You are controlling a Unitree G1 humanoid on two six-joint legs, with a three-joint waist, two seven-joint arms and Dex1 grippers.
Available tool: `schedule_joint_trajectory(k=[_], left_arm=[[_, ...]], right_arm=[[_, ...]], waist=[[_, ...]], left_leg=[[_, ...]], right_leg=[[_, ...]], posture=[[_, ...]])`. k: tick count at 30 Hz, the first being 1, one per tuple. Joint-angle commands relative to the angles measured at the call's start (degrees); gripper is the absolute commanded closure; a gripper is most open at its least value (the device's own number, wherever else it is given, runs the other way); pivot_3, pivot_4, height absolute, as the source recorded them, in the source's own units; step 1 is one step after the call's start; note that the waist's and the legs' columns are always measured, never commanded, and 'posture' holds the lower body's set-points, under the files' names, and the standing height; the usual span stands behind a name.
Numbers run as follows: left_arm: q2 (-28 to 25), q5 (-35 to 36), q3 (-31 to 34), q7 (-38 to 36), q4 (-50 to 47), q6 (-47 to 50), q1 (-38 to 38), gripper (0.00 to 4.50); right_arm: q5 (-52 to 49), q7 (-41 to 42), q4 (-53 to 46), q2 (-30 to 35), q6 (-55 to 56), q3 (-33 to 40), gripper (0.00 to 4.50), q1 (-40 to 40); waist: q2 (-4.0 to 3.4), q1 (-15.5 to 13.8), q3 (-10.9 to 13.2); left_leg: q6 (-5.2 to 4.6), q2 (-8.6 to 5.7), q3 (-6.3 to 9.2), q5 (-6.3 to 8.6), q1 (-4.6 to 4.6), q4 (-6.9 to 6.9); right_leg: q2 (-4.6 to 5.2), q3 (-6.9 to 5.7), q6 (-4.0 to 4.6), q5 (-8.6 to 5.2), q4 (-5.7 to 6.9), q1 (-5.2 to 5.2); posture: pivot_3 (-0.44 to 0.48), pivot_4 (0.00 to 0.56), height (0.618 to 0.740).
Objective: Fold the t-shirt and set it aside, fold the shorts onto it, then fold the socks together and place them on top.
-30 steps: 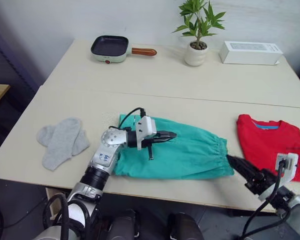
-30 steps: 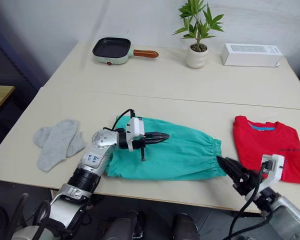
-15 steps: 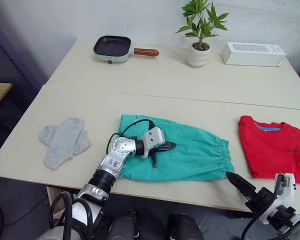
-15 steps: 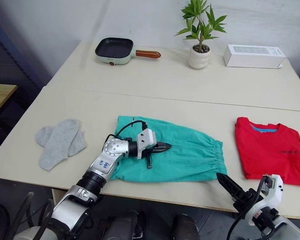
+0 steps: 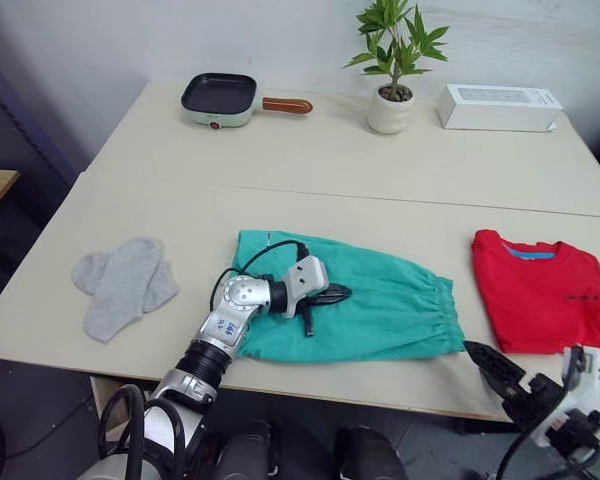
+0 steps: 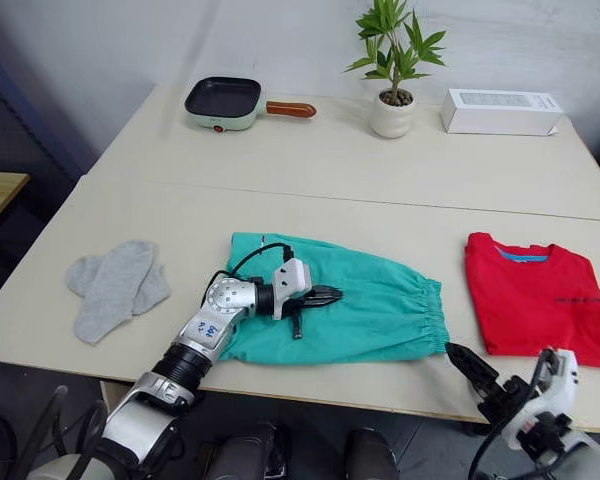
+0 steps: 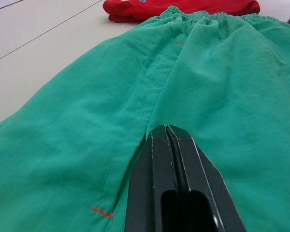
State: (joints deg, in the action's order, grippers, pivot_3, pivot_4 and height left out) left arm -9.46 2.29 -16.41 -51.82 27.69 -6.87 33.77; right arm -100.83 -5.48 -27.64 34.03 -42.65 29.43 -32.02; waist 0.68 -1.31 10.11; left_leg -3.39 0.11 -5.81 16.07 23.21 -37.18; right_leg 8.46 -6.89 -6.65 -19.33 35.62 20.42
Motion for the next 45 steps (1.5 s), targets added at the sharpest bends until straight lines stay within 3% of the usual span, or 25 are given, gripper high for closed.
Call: schedule_joint_trajectory(k=[1, 4, 9, 17, 24, 28, 31, 35, 38, 41, 45], left_arm=[[0.31, 0.4, -0.39, -0.51, -1.79, 0.69, -1.05, 4.5], [-0.04, 0.4, -0.16, -0.69, -2.29, 1.07, -1.3, 4.5], [-0.68, 0.31, 0.17, -0.63, -2.39, 1.37, -1.31, 4.5], [-1.12, 0.34, 0.27, -0.68, -3.16, 1.99, -1.61, 4.5], [-0.77, 0.52, -0.36, -1.39, -3.69, 2.3, -1.76, 4.5], [-1.37, 0.7, -0.16, -1.96, -4.16, 2.35, -1.76, 4.5], [-1.81, 0.75, 0.15, -2.1, -4.2, 2.26, -1.72, 4.5], [-2.08, 1.09, 0.88, -1.92, -4.19, 2.1, -1.28, 4.5], [-2.34, 3.4, 2.09, -3.17, -6.99, 4.0, -0.92, 4.5], [-2.8, 4.77, 2.76, -2.95, -12.02, 5.94, -1.75, 4.5], [-3.16, 3.47, 4.27, 1.16, -13.68, 7.55, -2.36, 4.5]], right_arm=[[0.73, -1.61, 0.56, -1.1, -0.38, -5.01, 0.02, 3.76], [2.08, -1.73, 1.26, -1.72, -1.34, -8.63, 0.02, 6.85], [1.06, -10.94, 2.0, -7.65, 0.72, -15.51, 0.02, 10.79], [-1.25, -18.46, -3.94, -16.06, 5.35, -19.83, 0.02, 7.75], [12.47, -16.7, 2.87, -21.12, 9.25, -22.06, 0.02, 16.36], [20.96, -13.78, 6.57, -22.54, 11.6, -21.41, 0.91, 21.05], [29.29, -11.41, 8.88, -22.49, 13.34, -21.65, 1.96, 22.26], [32.85, -8.87, 9.55, -26.23, 17.96, -18.95, 3.46, 23.71], [40.59, -6.17, 6.86, -26.53, 23.89, -17.28, 4.36, 24.64], [41.85, -4.13, 3.18, -26.59, 26.5, -14.98, 4.46, 24.94], [49.52, -0.15, -1.57, -20.71, 27.38, -13.85, 4.46, 25.17]], waist=[[0.0, 0.01, -0.01], [0.0, 0.03, -0.02], [0.37, 0.54, -0.24], [0.76, 1.47, -0.62], [0.84, 2.39, -0.68], [0.76, 2.82, -0.72], [0.62, 2.72, -0.77], [0.64, 2.55, -0.79], [0.55, 2.09, -0.74], [0.18, 0.92, -0.51], [-0.46, 0.67, -0.13]], left_leg=[[0.01, 0.01, 0.0, -0.01, -0.01, 0.0], [0.02, 0.02, 0.0, -0.01, -0.01, -0.01], [0.12, 0.17, 0.01, -0.02, -0.04, -0.01], [0.42, 0.49, 0.03, 0.03, -0.09, 0.06], [0.59, 0.72, 0.0, 0.03, -0.15, 0.03], [0.6, 0.74, 0.02, -0.05, -0.15, 0.06], [0.59, 0.74, 0.0, -0.04, -0.13, 0.07], [0.59, 0.72, 0.01, -0.03, -0.12, 0.07], [0.53, 0.66, 0.01, -0.01, -0.08, 0.02], [0.52, 0.52, 0.03, -0.04, 0.06, 0.02], [0.67, 0.41, -0.08, -0.1, 0.09, 0.07]], right_leg=[[0.0, 0.0, 0.0, 0.0, 0.0, 0.0], [-0.01, 0.0, 0.0, 0.0, 0.01, 0.0], [-0.13, -0.02, 0.01, 0.0, 0.02, -0.01], [-0.34, 0.0, 0.18, -0.06, 0.0, -0.01], [-0.58, 0.04, 0.35, -0.06, 0.01, 0.02], [-0.58, 0.09, 0.44, -0.01, 0.01, 0.05], [-0.57, 0.1, 0.44, 0.0, 0.02, 0.08], [-0.56, 0.08, 0.44, 0.0, 0.01, 0.07], [-0.49, 0.09, 0.43, 0.03, 0.0, 0.07], [-0.38, 0.08, 0.42, 0.03, 0.0, 0.18], [-0.34, 0.11, 0.41, 0.04, -0.01, 0.21]], posture=[[0.0, 0.15, 0.74], [0.0, 0.15, 0.74], [0.0, 0.15, 0.74], [0.0, 0.15, 0.74], [0.0, 0.15, 0.74], [0.0, 0.15, 0.74], [0.0, 0.15, 0.74], [0.0, 0.15, 0.74], [0.0, 0.15, 0.74], [0.0, 0.15, 0.74], [0.0, 0.15, 0.74]])
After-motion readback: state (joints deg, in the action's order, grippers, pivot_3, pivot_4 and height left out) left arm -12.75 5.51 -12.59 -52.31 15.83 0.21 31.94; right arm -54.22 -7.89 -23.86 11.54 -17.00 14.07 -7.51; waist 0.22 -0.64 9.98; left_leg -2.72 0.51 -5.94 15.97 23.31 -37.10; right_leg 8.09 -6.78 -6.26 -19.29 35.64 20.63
